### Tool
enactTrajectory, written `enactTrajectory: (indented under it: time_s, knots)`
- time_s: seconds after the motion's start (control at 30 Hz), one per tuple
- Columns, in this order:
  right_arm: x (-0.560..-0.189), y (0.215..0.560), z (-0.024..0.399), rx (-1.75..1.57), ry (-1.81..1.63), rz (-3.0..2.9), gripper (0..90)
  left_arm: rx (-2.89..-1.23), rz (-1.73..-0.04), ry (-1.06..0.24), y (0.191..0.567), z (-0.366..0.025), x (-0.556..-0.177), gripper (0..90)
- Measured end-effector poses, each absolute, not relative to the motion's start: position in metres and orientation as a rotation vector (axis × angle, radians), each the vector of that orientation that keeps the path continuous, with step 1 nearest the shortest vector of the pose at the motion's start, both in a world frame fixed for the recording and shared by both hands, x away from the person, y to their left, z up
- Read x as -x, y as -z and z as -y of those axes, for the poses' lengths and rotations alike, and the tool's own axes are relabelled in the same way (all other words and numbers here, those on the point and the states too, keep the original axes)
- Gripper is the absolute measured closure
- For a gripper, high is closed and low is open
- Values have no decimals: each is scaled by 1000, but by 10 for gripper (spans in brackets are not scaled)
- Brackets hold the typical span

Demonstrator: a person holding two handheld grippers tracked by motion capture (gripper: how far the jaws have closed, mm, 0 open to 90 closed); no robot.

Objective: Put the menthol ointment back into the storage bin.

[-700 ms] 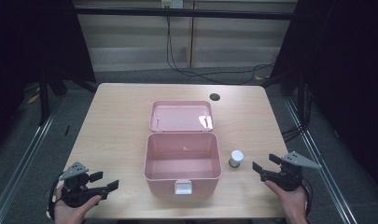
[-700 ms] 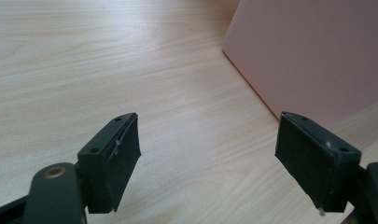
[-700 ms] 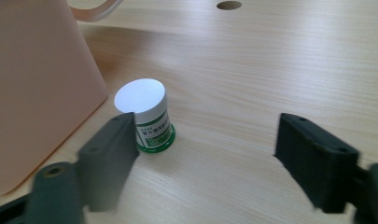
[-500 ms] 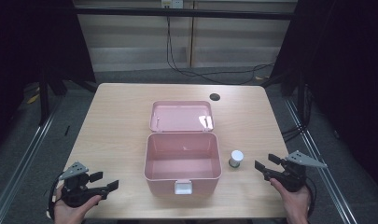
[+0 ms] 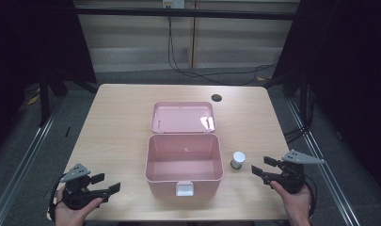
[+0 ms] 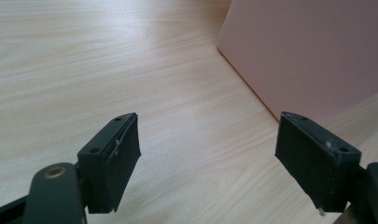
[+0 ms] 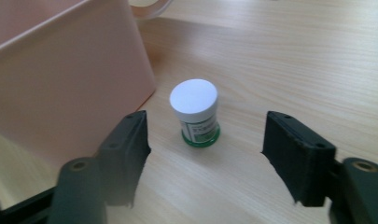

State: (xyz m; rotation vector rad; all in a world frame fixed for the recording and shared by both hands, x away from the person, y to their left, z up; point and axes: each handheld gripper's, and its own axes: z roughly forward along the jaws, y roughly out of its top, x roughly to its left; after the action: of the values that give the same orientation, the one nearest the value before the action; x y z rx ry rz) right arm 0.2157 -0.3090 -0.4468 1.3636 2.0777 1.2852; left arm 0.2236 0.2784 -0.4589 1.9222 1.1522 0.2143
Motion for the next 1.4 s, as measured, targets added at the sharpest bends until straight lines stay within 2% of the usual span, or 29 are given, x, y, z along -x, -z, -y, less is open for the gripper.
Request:
enactTrajectory:
  time_s: [0.17,0.27,0.67,0.77,0.93,0.97,1.4]
  knots:
    - [-221,438,305,-1304,-1247,-2156,228,-1933,-1142,-210,459,-278,-225,217]
    - [-225,434,303,-1295,-1228,-2192,225,-1935,-1145,-209,459,-277,-224,217]
    - [-240,422,291,-1262,-1172,-2319,258,-1948,-1147,-205,460,-276,-226,217]
    - [-248,422,284,-1265,-1119,-2368,298,-1952,-1142,-209,460,-276,-225,217]
    - [-252,418,280,-1261,-1103,-2400,298,-1949,-1144,-209,460,-276,-225,217]
    - [-254,414,279,-1260,-1116,-2400,320,-1949,-1144,-206,460,-275,-225,217]
    - [-270,400,270,-1259,-992,-2478,270,-1951,-1144,-207,460,-275,-225,217]
